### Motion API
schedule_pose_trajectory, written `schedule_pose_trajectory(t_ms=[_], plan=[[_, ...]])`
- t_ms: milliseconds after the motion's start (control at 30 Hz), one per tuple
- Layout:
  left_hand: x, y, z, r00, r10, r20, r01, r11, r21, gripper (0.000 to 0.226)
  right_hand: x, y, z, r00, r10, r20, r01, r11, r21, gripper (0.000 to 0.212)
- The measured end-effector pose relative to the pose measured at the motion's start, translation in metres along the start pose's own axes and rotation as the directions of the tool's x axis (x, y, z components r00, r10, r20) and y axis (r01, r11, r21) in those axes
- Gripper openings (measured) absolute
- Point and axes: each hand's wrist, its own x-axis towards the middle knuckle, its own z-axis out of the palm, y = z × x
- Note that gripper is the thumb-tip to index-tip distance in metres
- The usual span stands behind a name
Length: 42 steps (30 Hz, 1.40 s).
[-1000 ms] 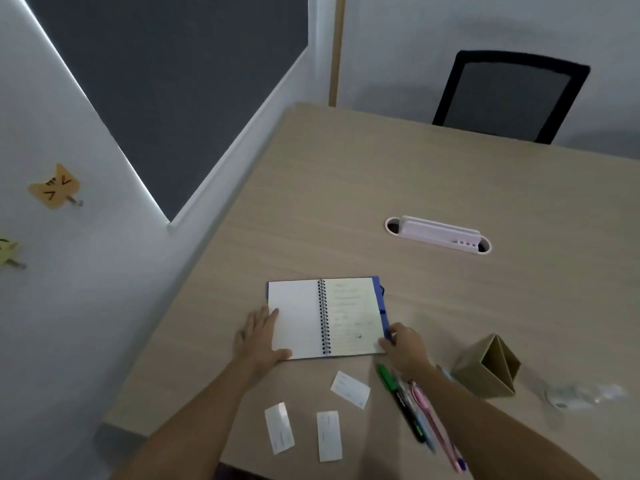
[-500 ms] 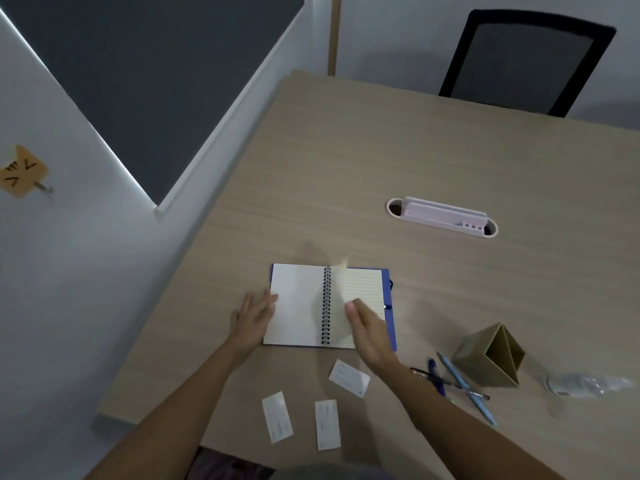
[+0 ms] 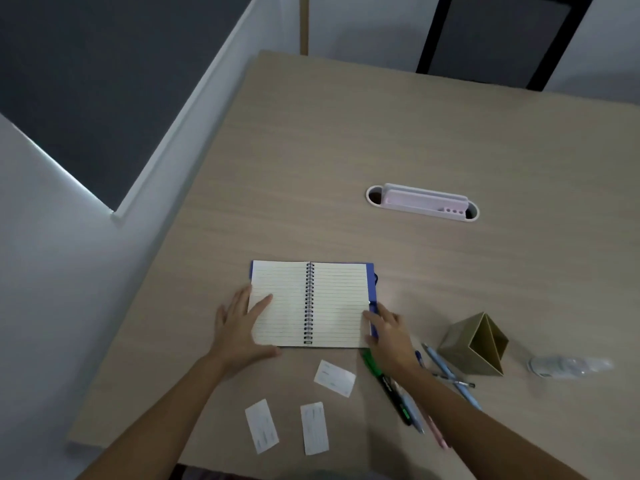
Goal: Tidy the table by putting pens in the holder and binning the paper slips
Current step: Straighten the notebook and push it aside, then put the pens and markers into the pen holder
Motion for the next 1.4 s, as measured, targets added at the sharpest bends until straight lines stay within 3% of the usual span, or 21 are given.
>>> schedule_pose_trajectory(t_ms=[167, 433, 633, 733, 800, 933, 1067, 1200, 1300, 1400], plan=[[0.050, 0.020, -0.017, 0.998, -0.059, -0.007, 0.059, 0.998, -0.004, 0.121, 0.040, 0.010, -0.017, 0.999, -0.011, 0.041, 0.018, 0.985, -0.171, 0.057], [0.133, 0.048, -0.039, 0.995, -0.095, 0.009, 0.094, 0.993, 0.066, 0.125, 0.113, 0.017, -0.059, 0.995, 0.083, 0.055, -0.069, 0.973, -0.222, 0.058], [0.158, 0.054, -0.054, 0.990, -0.127, 0.057, 0.118, 0.983, 0.143, 0.129, 0.131, 0.022, -0.070, 0.991, 0.050, 0.126, -0.014, 0.963, -0.270, 0.063], [0.150, 0.062, -0.052, 0.982, -0.172, 0.074, 0.160, 0.976, 0.148, 0.130, 0.130, 0.027, -0.090, 0.968, -0.017, 0.250, 0.081, 0.965, -0.248, 0.074], [0.134, 0.074, -0.044, 0.985, -0.169, 0.020, 0.167, 0.982, 0.085, 0.129, 0.118, 0.027, -0.111, 0.974, -0.040, 0.225, 0.067, 0.991, -0.115, 0.081], [0.082, 0.111, -0.011, 0.987, -0.045, -0.156, 0.046, 0.999, 0.000, 0.084, 0.056, 0.032, -0.155, 0.995, -0.070, -0.077, 0.083, 0.980, 0.181, 0.059], [0.025, 0.163, 0.037, 0.997, 0.060, 0.042, -0.058, 0.997, -0.054, 0.033, -0.038, 0.054, -0.167, 0.962, -0.150, -0.229, 0.202, 0.954, 0.221, 0.027], [0.001, 0.208, 0.082, 0.976, -0.071, 0.204, 0.063, 0.997, 0.044, 0.024, -0.115, 0.082, -0.146, 0.963, -0.207, -0.174, 0.226, 0.969, 0.101, 0.013], [-0.001, 0.224, 0.096, 0.951, -0.205, 0.233, 0.217, 0.976, -0.027, 0.026, -0.138, 0.105, -0.107, 0.977, -0.214, -0.009, 0.215, 0.974, 0.073, 0.017], [-0.004, 0.232, 0.094, 0.924, -0.309, 0.223, 0.348, 0.923, -0.162, 0.023, -0.130, 0.119, -0.066, 0.983, -0.178, 0.043, 0.178, 0.984, 0.014, 0.029]])
